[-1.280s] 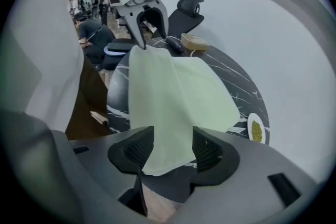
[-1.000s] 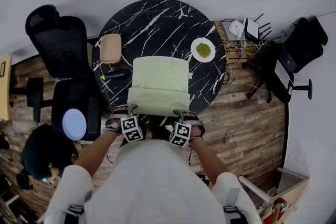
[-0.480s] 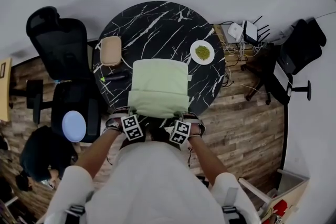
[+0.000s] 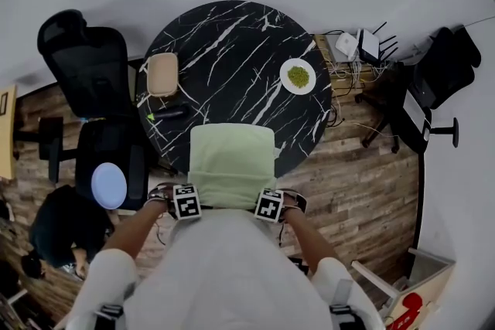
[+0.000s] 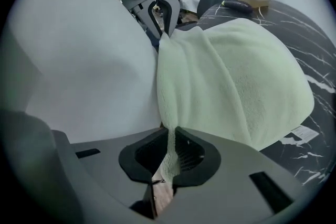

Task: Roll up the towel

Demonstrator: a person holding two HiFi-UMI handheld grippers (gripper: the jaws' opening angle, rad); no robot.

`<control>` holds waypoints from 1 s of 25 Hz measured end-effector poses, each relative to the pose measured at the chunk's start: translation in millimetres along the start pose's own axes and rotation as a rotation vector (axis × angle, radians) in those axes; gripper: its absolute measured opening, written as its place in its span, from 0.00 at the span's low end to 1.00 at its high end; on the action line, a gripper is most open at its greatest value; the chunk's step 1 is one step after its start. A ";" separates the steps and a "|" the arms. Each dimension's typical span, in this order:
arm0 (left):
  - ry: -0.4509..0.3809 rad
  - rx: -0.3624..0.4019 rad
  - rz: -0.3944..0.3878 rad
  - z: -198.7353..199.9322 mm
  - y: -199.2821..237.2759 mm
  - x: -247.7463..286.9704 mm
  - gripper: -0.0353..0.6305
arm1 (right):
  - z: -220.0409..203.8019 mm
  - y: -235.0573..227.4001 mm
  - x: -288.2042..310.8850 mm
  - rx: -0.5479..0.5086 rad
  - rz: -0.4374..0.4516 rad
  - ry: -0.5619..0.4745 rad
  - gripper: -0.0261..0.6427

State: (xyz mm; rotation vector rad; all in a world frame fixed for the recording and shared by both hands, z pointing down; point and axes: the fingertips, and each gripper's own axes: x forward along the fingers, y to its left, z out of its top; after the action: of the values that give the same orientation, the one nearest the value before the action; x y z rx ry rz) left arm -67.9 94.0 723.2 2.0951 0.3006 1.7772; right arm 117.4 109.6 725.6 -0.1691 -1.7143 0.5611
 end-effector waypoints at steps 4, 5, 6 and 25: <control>-0.019 0.003 0.031 3.7 8.7 -21.5 0.09 | 1.9 -10.6 -24.5 0.037 -0.033 -0.033 0.08; -0.040 -0.007 0.059 7.1 16.7 -32.2 0.09 | 9.0 -16.7 -34.9 0.050 -0.048 -0.084 0.08; -0.065 -0.019 0.097 11.1 27.4 -44.6 0.09 | 15.8 -25.8 -47.5 0.061 -0.075 -0.135 0.08; -0.194 -0.110 0.748 42.6 177.5 -95.2 0.39 | 41.7 -182.0 -127.1 0.071 -0.840 -0.314 0.35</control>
State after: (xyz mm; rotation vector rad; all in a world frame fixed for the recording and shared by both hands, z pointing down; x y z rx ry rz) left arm -57.1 -110.8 705.5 2.4517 -0.7082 1.8542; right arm 141.4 -112.3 690.9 0.6978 -1.8642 0.0134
